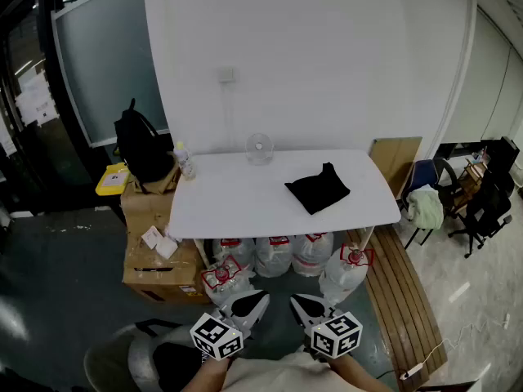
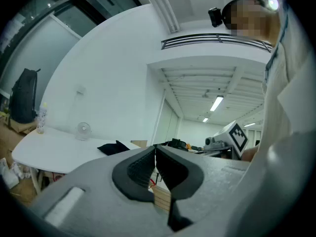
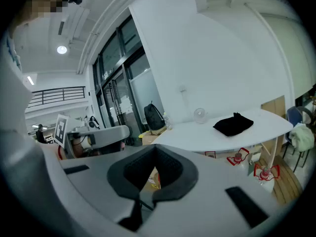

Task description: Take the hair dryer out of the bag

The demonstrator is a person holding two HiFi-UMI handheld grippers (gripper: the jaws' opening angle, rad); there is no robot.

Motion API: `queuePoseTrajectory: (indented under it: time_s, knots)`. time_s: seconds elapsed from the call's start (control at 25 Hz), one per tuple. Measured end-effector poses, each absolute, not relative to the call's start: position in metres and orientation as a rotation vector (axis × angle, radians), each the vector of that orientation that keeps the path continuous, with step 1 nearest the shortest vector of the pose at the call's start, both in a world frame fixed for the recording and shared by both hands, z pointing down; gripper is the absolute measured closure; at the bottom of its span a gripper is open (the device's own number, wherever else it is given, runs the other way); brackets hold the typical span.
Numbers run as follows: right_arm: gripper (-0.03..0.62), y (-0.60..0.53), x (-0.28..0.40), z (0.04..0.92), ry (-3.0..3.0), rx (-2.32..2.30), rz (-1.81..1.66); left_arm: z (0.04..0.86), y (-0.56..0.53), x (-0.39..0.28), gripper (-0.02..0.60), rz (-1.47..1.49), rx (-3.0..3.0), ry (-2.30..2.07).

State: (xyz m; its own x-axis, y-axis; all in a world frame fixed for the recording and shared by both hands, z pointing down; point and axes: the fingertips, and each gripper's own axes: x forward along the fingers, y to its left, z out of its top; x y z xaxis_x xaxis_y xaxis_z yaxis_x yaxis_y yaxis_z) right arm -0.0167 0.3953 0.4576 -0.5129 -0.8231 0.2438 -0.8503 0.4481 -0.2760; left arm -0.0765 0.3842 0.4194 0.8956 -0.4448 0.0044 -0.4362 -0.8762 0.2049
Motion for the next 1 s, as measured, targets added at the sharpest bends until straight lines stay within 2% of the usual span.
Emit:
queuePoseTrajectory:
  time_s: [1.0]
  knots:
    - [0.577, 0.385, -0.046, 0.451, -2.692, 1.473, 0.589, 0.425, 0.379, -0.104, 0.571, -0.072, 2.816, -0.718]
